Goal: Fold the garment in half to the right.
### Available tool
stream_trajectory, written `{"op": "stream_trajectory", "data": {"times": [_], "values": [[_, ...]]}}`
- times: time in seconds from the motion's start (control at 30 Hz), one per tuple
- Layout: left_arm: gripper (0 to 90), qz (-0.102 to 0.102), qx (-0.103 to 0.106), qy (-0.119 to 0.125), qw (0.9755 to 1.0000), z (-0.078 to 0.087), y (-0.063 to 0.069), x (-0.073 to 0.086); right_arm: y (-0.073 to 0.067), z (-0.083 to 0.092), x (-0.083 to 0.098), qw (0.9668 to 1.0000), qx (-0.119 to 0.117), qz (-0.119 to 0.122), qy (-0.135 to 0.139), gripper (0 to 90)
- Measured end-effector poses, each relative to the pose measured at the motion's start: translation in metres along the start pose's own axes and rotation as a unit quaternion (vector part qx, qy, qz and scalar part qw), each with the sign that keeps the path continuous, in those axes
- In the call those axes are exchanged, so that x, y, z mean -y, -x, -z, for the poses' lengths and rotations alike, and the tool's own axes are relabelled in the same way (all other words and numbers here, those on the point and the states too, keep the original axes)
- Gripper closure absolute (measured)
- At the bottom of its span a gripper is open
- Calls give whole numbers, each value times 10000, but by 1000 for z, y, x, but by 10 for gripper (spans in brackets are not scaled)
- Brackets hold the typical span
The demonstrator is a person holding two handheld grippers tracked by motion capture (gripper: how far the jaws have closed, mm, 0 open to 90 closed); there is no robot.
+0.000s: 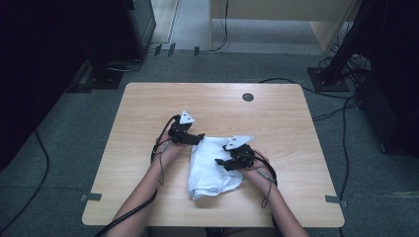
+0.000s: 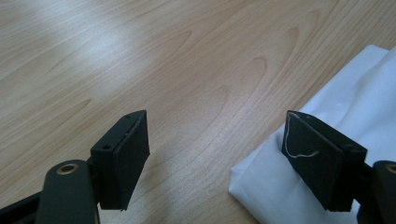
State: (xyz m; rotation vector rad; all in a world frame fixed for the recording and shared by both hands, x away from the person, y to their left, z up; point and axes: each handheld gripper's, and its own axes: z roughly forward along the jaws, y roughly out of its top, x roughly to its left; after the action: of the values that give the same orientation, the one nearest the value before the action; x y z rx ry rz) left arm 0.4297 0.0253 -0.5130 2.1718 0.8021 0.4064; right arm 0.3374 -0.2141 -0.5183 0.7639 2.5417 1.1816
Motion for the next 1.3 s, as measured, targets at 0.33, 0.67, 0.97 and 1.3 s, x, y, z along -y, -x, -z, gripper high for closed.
{"op": "stream_trajectory", "data": {"times": [0.33, 0.67, 0.97, 1.3], "values": [[232, -8, 24, 28, 10000, 9, 3, -2, -1, 6, 2, 9999, -52, -81, 48, 396], [231, -181, 417, 138, 9989, 38, 17, 6, -16, 20, -2, 9996, -196, 2, 182, 389], [231, -443, 793, 126, 9958, 57, 39, 21, -28, 16, 4, 9992, -401, -47, 78, 371], [232, -534, 1050, 10, 9930, 57, 54, 37, -30, 13, 16, 9988, -465, -128, -28, 357]]}}
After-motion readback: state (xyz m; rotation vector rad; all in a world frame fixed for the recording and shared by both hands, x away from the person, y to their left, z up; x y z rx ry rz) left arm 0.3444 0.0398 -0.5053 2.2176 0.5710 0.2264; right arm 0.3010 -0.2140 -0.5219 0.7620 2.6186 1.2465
